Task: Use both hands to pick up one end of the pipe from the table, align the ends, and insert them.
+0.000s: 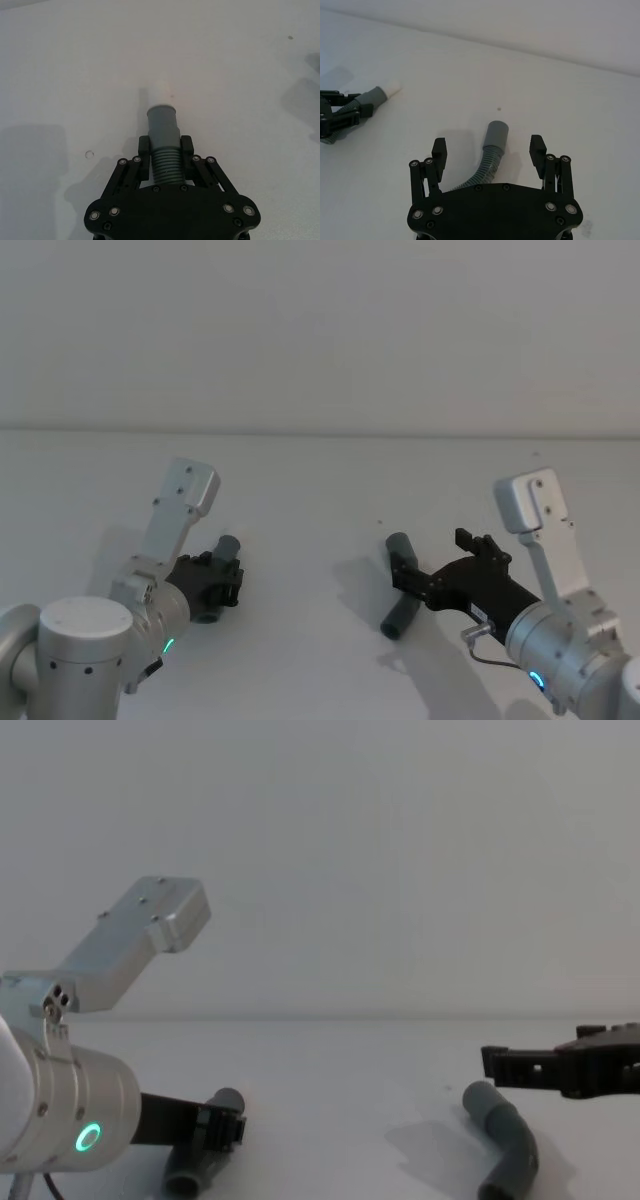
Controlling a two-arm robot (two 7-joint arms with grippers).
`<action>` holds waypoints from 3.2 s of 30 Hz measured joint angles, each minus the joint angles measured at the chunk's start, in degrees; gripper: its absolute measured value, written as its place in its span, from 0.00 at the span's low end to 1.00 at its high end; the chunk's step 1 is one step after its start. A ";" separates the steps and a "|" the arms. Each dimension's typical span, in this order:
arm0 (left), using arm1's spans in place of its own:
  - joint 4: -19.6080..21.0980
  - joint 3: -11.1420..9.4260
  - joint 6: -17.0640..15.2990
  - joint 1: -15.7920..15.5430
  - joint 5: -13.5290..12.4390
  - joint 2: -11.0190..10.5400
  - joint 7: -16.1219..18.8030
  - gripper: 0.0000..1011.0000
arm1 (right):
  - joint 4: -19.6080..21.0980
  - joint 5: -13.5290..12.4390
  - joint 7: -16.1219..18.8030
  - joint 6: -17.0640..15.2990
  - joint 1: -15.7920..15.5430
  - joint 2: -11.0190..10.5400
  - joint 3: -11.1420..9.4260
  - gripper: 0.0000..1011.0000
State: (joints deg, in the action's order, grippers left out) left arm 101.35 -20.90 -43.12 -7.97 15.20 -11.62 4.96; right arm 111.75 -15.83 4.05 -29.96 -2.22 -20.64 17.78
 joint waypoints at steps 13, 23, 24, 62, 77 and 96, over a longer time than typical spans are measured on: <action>0.00 0.00 0.00 0.00 0.00 0.00 0.00 0.34 | -2.35 0.12 -2.34 -4.99 2.01 3.70 0.00 0.99; 0.00 0.00 0.00 0.00 0.00 0.00 0.00 0.34 | -5.80 0.51 -4.52 -6.94 3.71 6.81 -0.60 0.99; 0.00 0.00 0.00 0.00 0.00 0.01 0.00 0.34 | -5.96 0.57 -4.57 -6.96 3.78 6.89 -0.59 0.99; 0.00 0.00 0.00 0.00 0.00 0.00 0.00 0.34 | -7.27 3.41 -4.43 -8.92 3.28 8.34 0.83 0.99; 0.00 0.00 0.00 0.00 0.00 0.00 0.00 0.34 | -7.36 3.97 -4.35 -10.02 3.40 8.97 1.10 0.87; 0.00 0.00 0.00 0.00 0.00 0.00 0.00 0.34 | -7.43 4.18 -4.16 -10.39 3.48 9.14 1.20 0.26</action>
State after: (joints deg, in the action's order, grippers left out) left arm 101.35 -20.91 -43.11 -7.97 15.20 -11.62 4.96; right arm 104.32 -11.65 -0.12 -40.35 1.27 -11.49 18.98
